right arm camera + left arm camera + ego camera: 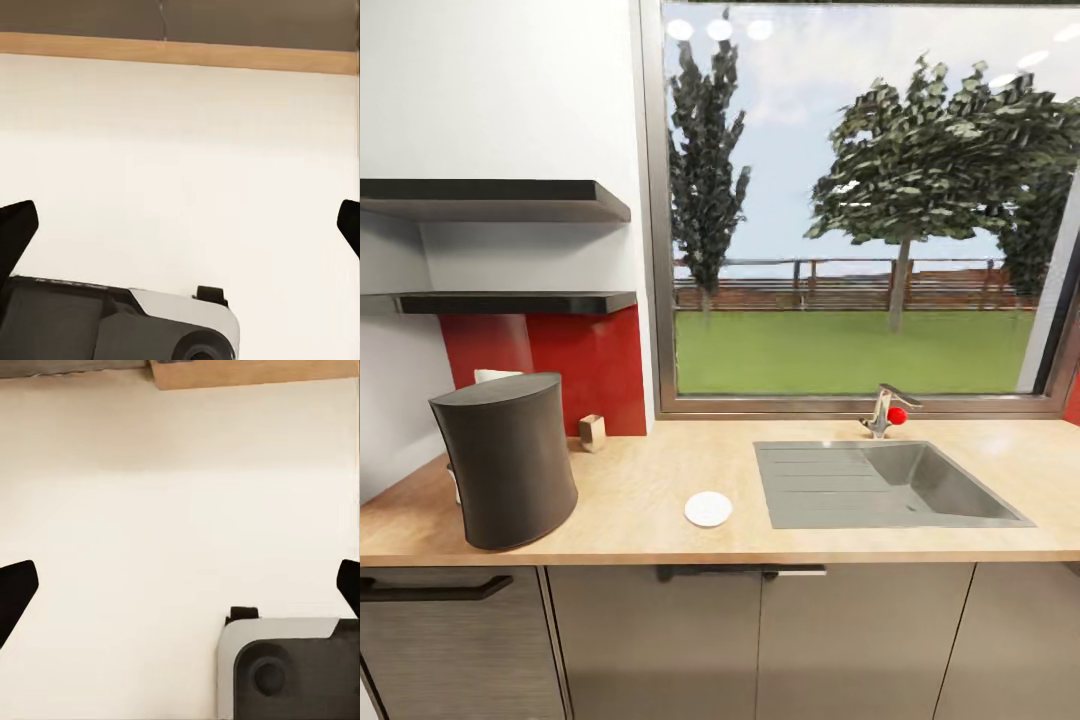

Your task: Set up a coffee station on the kitchen countertop: keep the coffee maker on the countertop, move the bottle of coffee from the kitchen shelf to the counter next to the coffee maker, place a paper coffee filter on top of the coffee maker, put the saucer next to the coffee maker with the coffee cup on the saucer, and place the electric kettle next to the coffee maker.

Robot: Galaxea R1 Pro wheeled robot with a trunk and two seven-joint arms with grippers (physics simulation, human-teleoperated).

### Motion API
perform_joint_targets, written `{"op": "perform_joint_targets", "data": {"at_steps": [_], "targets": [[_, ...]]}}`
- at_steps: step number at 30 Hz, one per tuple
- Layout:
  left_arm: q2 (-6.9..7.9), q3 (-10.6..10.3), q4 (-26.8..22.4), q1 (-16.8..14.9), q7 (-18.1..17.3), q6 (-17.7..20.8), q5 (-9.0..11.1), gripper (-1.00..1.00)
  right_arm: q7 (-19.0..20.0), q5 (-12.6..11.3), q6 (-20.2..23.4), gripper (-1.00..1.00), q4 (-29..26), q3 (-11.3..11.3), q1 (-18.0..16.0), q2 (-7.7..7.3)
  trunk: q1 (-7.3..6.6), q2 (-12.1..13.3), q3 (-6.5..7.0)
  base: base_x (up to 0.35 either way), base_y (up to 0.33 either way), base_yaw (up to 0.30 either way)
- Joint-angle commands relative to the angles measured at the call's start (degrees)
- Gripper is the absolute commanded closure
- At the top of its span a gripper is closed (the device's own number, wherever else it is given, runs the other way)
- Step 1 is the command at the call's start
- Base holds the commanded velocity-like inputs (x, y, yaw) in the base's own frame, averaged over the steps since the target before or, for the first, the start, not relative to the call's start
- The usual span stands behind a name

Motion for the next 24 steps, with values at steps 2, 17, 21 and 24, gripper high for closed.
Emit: {"op": "perform_joint_targets", "data": {"at_steps": [2, 17, 21, 24], "targets": [[-0.26, 0.47, -3.2, -0.04, -0.04, -2.32, -0.31, -1.0, 0.04, 0.36, -2.41, -1.0, -2.0, -0.01, -0.03, 0.1, 0.02, -0.02, -0.01, 0.0, 0.0, 0.0], [-2.18, 0.83, -13.9, -2.61, -0.02, -27.7, 4.76, -1.0, 0.13, 0.35, -16.92, -1.0, -12.5, 0.14, -0.58, 6.12, 0.02, -0.02, -0.01, 0.0, 0.0, 0.0], [-2.99, 0.74, -14.36, -6.18, -0.03, -30.24, 6.75, -1.0, 0.13, 0.25, -18.16, -1.0, -15.39, 0.14, -2.33, 7.33, 0.02, -0.02, -0.01, 0.0, 0.0, 0.0], [-3.17, 0.76, -14.49, -9.53, -0.04, -30.72, 7.19, -1.0, 0.13, 0.21, -18.42, -1.0, -18.41, 0.14, -3.92, 8.05, 0.02, -0.02, -0.01, 0.0, 0.0, 0.0]]}}
